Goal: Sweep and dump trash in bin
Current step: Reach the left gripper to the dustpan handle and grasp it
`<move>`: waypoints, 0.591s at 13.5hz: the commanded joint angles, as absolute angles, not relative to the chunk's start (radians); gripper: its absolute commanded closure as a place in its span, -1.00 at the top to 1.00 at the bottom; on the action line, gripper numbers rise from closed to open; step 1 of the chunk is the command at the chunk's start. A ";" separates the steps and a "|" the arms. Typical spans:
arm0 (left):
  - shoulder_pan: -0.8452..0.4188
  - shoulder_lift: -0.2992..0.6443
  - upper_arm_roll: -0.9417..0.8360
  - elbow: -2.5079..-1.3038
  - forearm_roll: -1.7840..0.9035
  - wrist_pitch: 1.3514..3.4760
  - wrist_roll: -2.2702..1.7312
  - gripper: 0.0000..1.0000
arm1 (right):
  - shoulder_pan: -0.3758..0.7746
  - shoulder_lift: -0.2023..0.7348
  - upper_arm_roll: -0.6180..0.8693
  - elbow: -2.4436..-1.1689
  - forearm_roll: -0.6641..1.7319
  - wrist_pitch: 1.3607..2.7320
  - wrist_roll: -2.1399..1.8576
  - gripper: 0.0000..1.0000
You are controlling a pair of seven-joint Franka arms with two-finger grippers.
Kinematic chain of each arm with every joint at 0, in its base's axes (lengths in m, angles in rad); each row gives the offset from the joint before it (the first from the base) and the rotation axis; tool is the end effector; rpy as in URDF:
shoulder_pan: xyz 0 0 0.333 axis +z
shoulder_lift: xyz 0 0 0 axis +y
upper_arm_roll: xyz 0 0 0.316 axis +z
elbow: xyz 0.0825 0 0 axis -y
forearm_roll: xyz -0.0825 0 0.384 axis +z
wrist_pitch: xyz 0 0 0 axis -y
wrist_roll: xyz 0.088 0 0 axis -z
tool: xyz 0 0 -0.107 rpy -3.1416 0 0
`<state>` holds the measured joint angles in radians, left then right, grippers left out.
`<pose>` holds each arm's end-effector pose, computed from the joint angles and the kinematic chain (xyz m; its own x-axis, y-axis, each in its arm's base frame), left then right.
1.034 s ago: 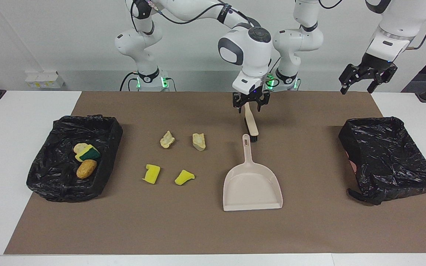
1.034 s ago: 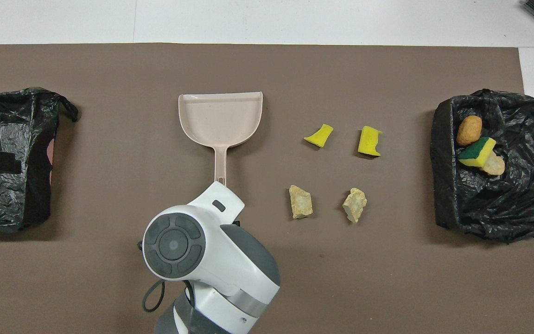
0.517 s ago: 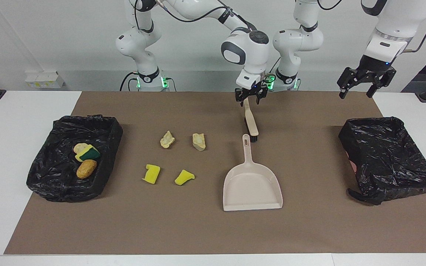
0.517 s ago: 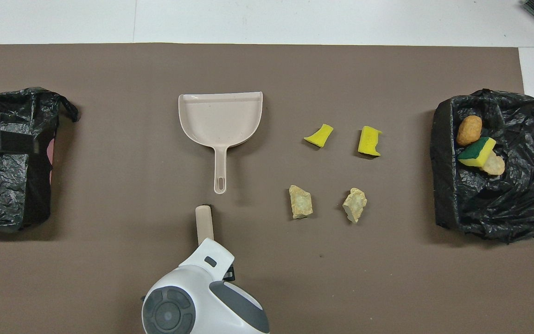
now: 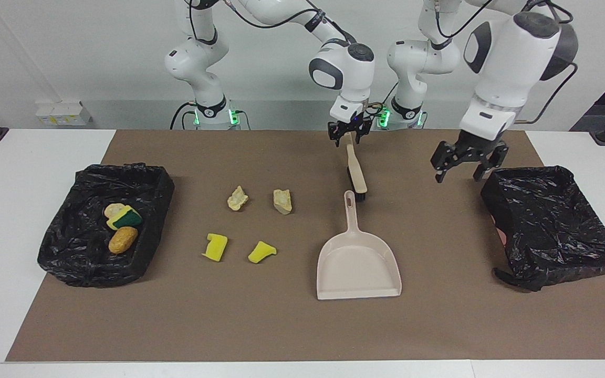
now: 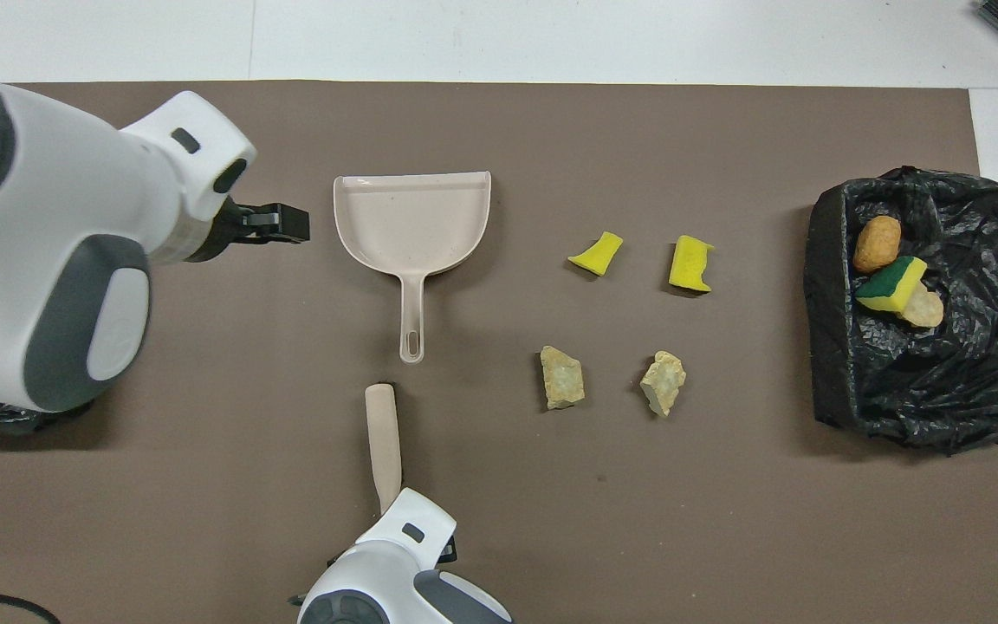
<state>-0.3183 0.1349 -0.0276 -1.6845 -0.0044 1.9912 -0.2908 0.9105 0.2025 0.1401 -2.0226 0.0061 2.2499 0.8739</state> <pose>0.5851 -0.2102 0.5302 0.9857 -0.0478 0.1615 -0.0576 -0.9967 0.0567 0.2950 0.5108 0.3541 0.9856 0.1691 -0.0082 0.1686 -0.9848 -0.0415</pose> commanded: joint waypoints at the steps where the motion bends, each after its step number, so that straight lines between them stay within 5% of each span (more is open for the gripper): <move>1: -0.409 0.205 -0.011 -1.684 -0.002 2.013 -0.328 1.00 | 0.919 0.195 0.143 -2.056 0.043 2.316 0.888 0.37; 3: -0.477 0.290 -0.011 -1.700 -0.002 2.057 -0.347 1.00 | 0.919 0.196 0.143 -2.054 0.055 2.318 0.881 0.28; 8: -0.549 0.284 -0.014 -1.868 -0.023 2.215 -0.426 1.00 | 0.917 0.196 0.143 -2.059 0.058 2.319 0.870 -0.13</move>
<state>-0.5096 0.3270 -0.0305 -1.7794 -0.0077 2.1559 -0.3907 0.9222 0.2051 0.1401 -2.0387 0.0300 2.2898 0.8739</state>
